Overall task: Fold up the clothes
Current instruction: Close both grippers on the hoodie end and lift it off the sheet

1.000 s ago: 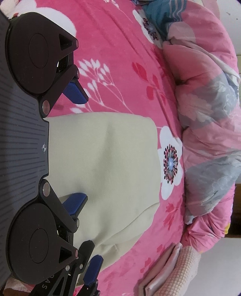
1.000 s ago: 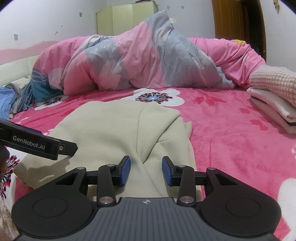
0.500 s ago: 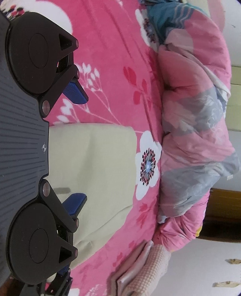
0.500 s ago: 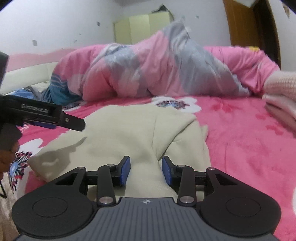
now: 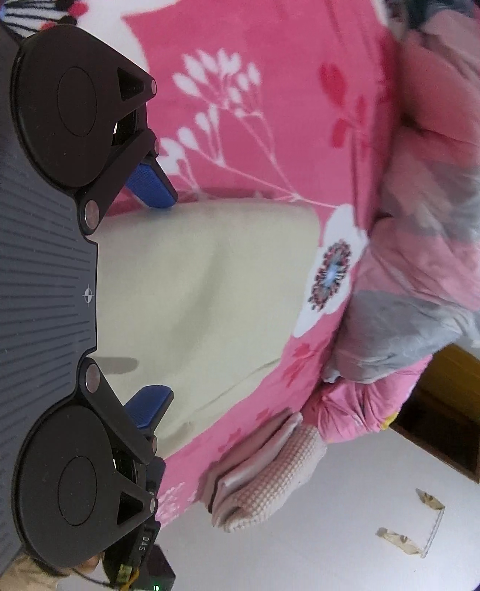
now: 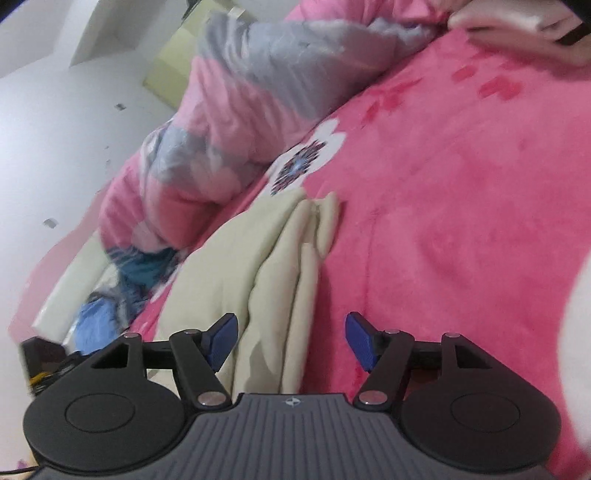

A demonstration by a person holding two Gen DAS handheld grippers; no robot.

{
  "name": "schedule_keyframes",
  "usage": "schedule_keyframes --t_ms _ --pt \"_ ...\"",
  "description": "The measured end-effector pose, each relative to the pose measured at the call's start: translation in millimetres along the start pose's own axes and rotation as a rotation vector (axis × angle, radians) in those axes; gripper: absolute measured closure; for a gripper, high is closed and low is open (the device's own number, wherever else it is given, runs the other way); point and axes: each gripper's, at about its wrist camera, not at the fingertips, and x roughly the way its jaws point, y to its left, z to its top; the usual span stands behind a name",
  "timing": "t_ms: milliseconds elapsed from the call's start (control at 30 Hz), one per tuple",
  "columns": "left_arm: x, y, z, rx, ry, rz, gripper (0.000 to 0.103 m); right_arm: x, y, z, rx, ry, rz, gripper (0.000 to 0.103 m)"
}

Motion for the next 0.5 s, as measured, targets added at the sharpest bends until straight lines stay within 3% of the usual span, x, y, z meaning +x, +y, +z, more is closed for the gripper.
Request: schedule_keyframes --t_ms 133,333,500 --pt "18 26 9 -0.119 0.093 -0.108 0.0 22 0 19 -0.001 0.139 0.075 0.032" --pt "44 40 30 -0.156 0.124 -0.199 0.0 68 1 49 0.017 0.263 0.142 0.035" --pt "58 45 39 -0.161 0.137 -0.238 0.0 108 -10 69 0.062 0.332 0.231 0.045"
